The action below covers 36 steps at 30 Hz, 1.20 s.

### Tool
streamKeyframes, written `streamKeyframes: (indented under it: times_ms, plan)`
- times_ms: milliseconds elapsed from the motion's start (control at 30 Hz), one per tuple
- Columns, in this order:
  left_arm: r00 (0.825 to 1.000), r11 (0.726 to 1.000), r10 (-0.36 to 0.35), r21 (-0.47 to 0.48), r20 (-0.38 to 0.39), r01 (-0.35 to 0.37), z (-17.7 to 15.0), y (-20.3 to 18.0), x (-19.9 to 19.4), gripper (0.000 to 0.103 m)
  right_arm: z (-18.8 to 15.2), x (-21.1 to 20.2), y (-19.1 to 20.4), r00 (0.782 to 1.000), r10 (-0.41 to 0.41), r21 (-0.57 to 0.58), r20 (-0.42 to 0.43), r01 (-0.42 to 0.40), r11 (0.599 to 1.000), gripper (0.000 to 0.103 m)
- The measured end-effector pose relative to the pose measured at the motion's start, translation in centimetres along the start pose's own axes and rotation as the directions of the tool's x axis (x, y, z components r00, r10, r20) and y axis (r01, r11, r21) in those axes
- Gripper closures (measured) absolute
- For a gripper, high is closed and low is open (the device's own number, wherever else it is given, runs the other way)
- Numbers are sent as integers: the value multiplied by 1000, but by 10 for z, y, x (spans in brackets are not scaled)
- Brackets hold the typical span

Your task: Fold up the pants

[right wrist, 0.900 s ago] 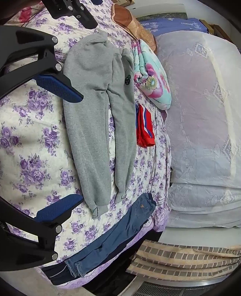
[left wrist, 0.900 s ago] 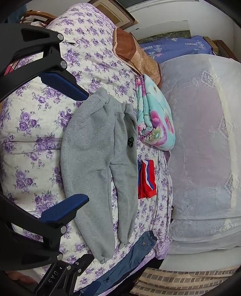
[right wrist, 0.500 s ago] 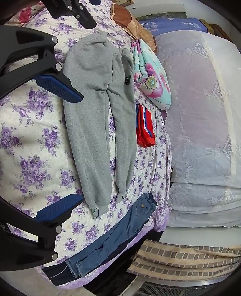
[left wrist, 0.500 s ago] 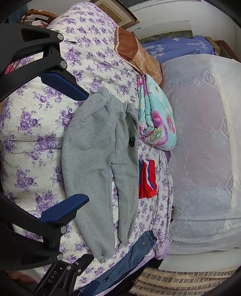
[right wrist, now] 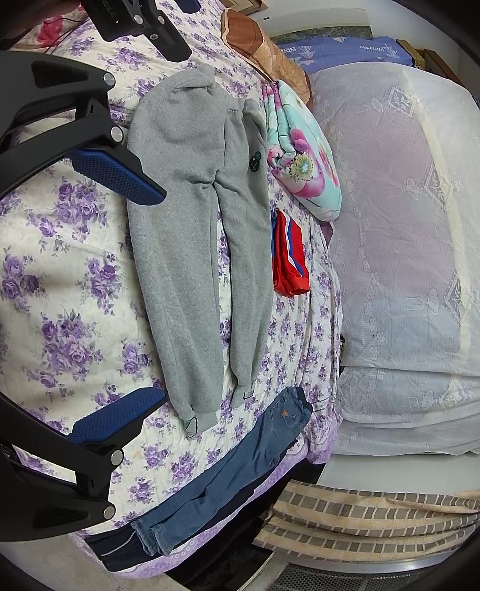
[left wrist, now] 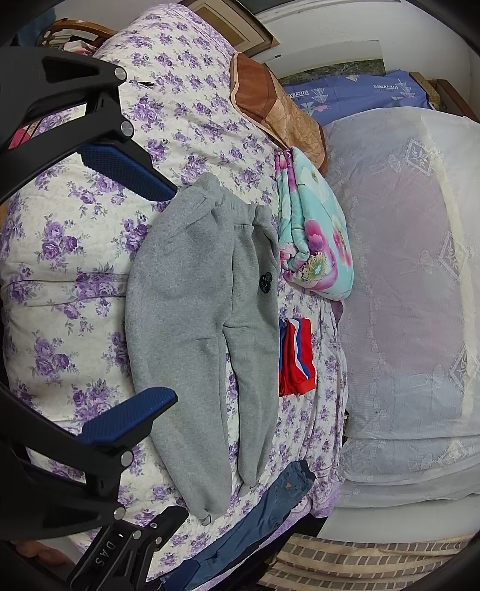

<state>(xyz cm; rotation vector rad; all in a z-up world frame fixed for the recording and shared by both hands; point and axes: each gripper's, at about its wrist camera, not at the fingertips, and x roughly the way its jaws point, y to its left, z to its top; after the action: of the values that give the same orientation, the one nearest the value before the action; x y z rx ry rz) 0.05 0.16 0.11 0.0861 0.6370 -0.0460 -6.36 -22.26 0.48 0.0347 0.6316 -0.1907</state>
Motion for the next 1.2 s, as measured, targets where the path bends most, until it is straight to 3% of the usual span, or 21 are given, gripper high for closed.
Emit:
streamKeyframes:
  times_ms: [1200]
  plan:
    - [1000, 1000, -2, -2, -16, 2, -7, 2, 6, 5, 1, -1, 5, 1000, 3, -2, -7, -3, 1000, 3]
